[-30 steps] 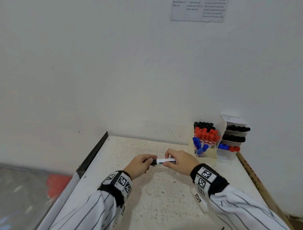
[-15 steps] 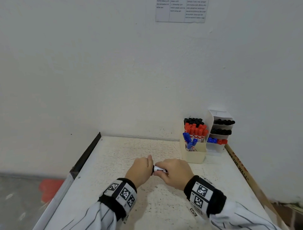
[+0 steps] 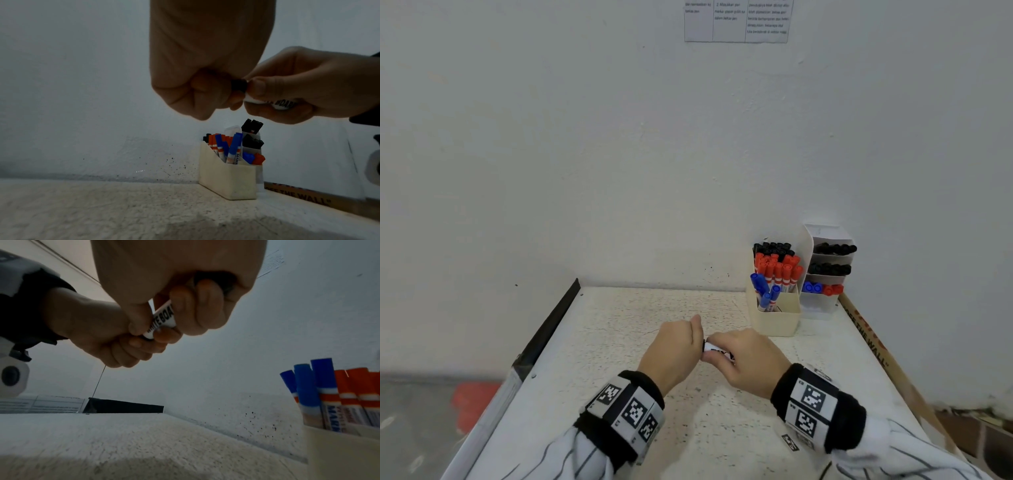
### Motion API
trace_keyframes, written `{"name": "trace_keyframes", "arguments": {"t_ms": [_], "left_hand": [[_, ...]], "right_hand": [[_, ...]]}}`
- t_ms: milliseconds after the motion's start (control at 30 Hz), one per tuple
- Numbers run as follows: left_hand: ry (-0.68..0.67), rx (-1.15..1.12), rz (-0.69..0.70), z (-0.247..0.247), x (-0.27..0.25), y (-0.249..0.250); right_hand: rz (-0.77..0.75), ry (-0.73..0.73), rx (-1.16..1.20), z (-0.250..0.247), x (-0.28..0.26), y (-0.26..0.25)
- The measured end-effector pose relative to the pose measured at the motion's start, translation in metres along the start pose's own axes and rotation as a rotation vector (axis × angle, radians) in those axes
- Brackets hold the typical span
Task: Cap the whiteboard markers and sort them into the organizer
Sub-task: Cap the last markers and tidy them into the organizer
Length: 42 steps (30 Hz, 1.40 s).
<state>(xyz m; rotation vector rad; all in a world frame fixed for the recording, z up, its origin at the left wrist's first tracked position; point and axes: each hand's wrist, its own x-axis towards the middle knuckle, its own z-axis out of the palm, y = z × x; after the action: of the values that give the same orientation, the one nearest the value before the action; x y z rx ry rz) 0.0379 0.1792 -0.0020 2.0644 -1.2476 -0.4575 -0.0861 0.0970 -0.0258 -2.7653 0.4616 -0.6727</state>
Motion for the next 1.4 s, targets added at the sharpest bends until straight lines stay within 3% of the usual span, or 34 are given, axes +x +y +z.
{"name": "trace_keyframes", "arguments": {"t_ms": [67,100,167,333,467,767,900,1067,1233,1400], "left_hand": [[0.018,-0.005,0.020,-0.003,-0.001,0.006],[-0.001,0.017,0.020,-0.005,-0.001,0.009],[0.014,0.008,0.020,-0.005,0.001,0.013],[-0.024,0.013,0.037,0.001,0.008,0.013],[-0.024,0.050,0.070,0.005,0.008,0.010],[-0.113,0.014,0.123,0.026,0.010,0.013],[-0.075,-0.332,0.021,0.042,0.026,0.030],[-0.067,-0.597,-0.136,0.068,0.065,0.053],[-0.194,-0.547,-0.040,0.089,0.093,0.073],[0.019,-0.372,0.081,0.108,0.116,0.066]], "right_hand": [[0.090,-0.050,0.231,0.001,-0.002,0.001],[0.072,-0.024,0.232,0.000,-0.002,0.000],[0.023,0.034,0.176,-0.002,-0.003,0.001],[-0.117,0.146,-0.225,-0.011,0.000,0.001],[-0.107,0.136,-0.178,-0.009,-0.001,0.003],[0.126,-0.136,-0.192,-0.017,-0.008,0.015],[0.317,-0.155,-0.210,-0.030,-0.011,0.026],[0.559,-0.029,-0.026,-0.047,-0.035,0.069],[0.633,0.189,0.061,-0.072,-0.057,0.101],[0.593,0.484,0.201,-0.095,-0.058,0.127]]}}
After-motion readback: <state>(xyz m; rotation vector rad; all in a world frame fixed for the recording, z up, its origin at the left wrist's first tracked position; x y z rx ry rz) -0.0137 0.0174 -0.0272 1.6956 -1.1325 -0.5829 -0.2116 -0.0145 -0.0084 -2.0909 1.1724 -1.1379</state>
